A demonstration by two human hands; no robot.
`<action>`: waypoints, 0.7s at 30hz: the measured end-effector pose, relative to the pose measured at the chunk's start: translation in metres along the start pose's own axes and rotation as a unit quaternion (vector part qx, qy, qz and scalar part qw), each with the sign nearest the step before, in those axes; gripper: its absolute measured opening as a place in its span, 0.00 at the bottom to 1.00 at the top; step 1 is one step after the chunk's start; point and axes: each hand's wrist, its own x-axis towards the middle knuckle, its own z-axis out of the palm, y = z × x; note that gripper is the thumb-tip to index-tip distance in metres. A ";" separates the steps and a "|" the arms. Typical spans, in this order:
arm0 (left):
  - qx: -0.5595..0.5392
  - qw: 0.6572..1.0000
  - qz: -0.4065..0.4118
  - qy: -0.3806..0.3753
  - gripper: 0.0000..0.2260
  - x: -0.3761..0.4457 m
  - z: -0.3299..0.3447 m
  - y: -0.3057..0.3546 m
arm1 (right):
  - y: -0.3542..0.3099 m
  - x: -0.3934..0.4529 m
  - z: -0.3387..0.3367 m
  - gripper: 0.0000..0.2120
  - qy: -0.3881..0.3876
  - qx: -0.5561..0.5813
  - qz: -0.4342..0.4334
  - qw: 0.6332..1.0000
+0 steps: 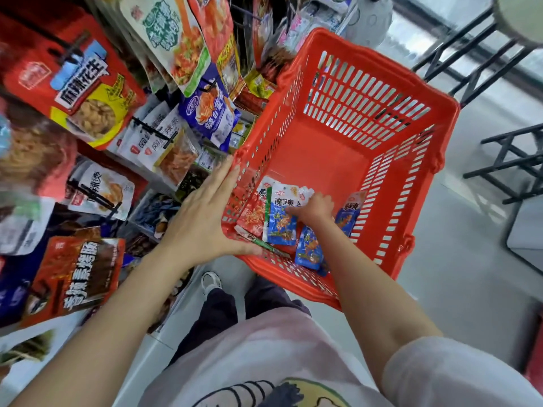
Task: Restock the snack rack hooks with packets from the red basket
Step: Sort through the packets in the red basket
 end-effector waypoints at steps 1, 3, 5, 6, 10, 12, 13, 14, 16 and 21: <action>-0.002 1.000 -0.001 0.001 0.65 0.000 0.001 0.000 | -0.006 0.002 0.003 0.40 -0.013 0.009 -0.014 1.000; -0.005 1.000 0.002 0.005 0.65 0.000 0.002 -0.002 | -0.019 0.007 0.012 0.26 -0.052 0.065 -0.050 0.995; -0.007 1.000 0.003 0.007 0.64 0.000 0.003 -0.003 | -0.029 0.004 0.015 0.14 -0.088 0.087 -0.079 0.989; -0.007 1.000 0.003 0.006 0.64 0.000 0.003 -0.003 | -0.031 0.006 0.015 0.15 -0.096 0.098 -0.092 0.986; -0.012 1.000 0.002 0.009 0.63 0.001 0.003 -0.002 | -0.023 0.006 0.012 0.12 -0.128 0.269 -0.085 0.951; -0.015 1.000 0.001 0.010 0.63 0.001 0.003 -0.001 | -0.017 0.006 0.014 0.20 -0.165 0.327 -0.052 0.929; -0.015 1.000 0.001 0.011 0.63 0.000 0.003 -0.001 | -0.015 0.005 0.017 0.22 -0.186 0.353 -0.034 0.917; -0.014 1.000 0.000 0.013 0.62 0.000 0.003 -0.001 | -0.015 0.005 0.020 0.23 -0.196 0.376 -0.015 0.905; -0.012 1.000 -0.003 0.013 0.61 0.000 0.002 0.000 | -0.024 0.003 0.026 0.24 -0.170 0.413 0.026 0.894; -0.010 1.000 -0.009 0.010 0.61 0.000 0.001 0.002 | -0.040 0.006 0.050 0.11 -0.126 0.500 0.071 0.854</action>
